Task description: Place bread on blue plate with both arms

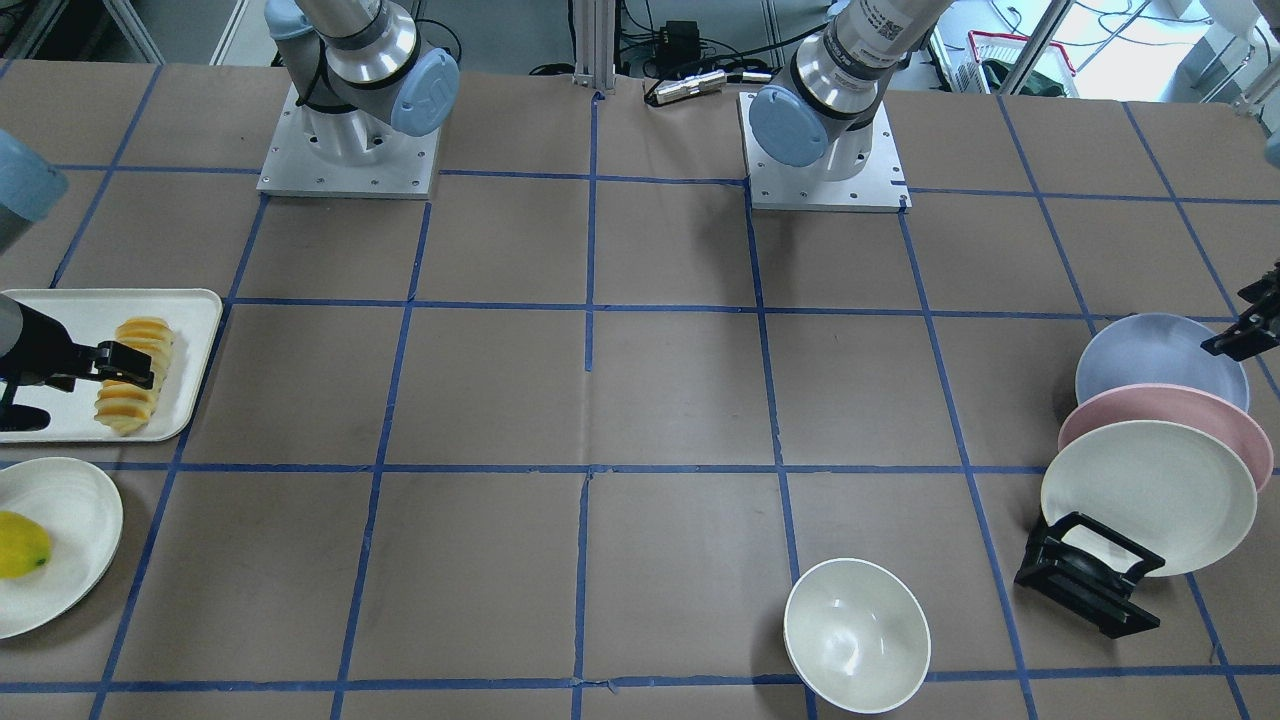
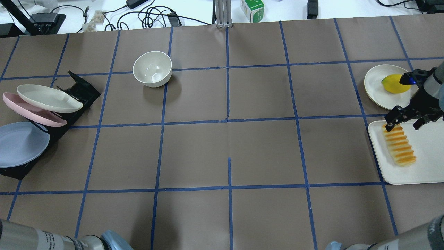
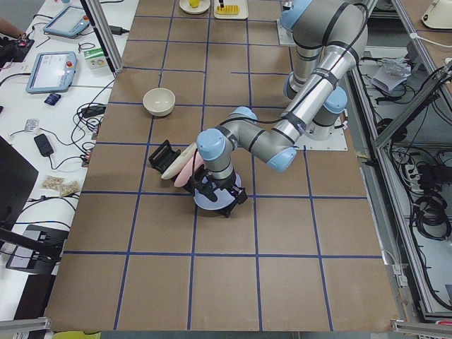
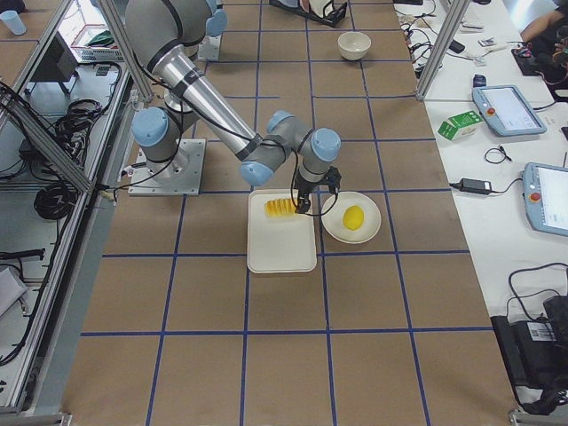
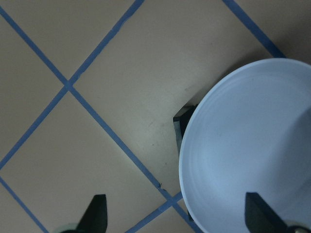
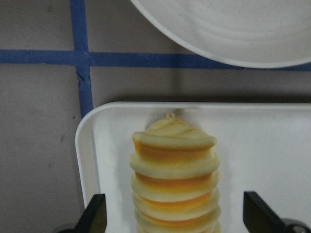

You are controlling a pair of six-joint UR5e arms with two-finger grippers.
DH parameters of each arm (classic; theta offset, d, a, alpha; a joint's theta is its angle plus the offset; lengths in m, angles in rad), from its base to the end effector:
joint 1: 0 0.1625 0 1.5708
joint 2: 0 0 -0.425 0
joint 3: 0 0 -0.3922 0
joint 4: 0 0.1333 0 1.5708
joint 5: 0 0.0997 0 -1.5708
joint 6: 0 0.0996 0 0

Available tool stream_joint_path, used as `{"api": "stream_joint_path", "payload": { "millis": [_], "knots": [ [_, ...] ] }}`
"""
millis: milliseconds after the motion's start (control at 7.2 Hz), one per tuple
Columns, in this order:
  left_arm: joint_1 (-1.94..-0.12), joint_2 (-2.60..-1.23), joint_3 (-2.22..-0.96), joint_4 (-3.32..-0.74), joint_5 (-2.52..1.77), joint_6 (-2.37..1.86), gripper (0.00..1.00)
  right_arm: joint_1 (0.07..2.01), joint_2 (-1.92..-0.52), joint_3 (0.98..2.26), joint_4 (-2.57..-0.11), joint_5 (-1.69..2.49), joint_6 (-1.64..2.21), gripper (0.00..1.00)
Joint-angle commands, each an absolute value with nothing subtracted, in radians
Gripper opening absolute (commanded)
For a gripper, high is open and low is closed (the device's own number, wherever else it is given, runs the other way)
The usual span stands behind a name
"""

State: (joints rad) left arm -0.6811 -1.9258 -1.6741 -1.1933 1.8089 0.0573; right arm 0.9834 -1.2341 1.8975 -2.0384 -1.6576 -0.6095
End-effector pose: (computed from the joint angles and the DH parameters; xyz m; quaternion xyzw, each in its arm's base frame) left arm 0.3900 -0.4574 0.2830 -0.3967 0.9094 0.0898 0.0873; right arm -0.1888 -0.5085 0.2054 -0.0152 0.9942 0.1050 0.0193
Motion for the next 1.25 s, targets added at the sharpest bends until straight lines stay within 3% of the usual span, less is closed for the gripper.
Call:
{"api": "stream_joint_path", "payload": {
  "millis": [0,139,278,417,556,694,833,972,1111],
  "knots": [
    [-0.681,-1.960,-1.675,-1.148,1.806,0.055,0.80,0.983,-1.191,1.898,-2.037,-1.663,-0.604,1.00],
    [-0.681,-1.970,-1.671,-1.116,1.801,0.054,0.72,0.983,-1.168,1.893,-2.040,-1.702,-0.600,1.00],
    [-0.681,-1.977,-1.666,-1.115,1.754,0.057,0.71,0.983,-1.164,1.894,-2.039,-1.716,-0.594,0.87],
    [-0.681,-1.977,-1.667,-1.117,1.747,0.060,0.64,0.983,-1.170,1.894,-2.036,-1.709,-0.588,0.32],
    [-0.681,-1.977,-1.674,-1.117,1.750,0.061,0.53,0.983,-1.172,1.896,-2.025,-1.707,-0.588,0.10],
    [-0.681,-1.977,-1.674,-1.117,1.750,0.060,0.48,0.983,-1.177,1.894,-2.019,-1.709,-0.586,0.00],
    [-0.681,-1.976,-1.669,-1.118,1.744,0.061,0.20,0.983,-1.178,1.888,-2.019,-1.710,-0.586,0.00],
    [-0.681,-1.976,-1.672,-1.120,1.746,0.064,0.17,0.983,-1.208,1.881,-1.999,-1.710,-0.574,0.00],
    [-0.681,-1.974,-1.661,-1.120,1.744,0.064,0.08,0.992,-1.271,1.878,-1.956,-1.707,-0.534,0.00]
  ]
}}
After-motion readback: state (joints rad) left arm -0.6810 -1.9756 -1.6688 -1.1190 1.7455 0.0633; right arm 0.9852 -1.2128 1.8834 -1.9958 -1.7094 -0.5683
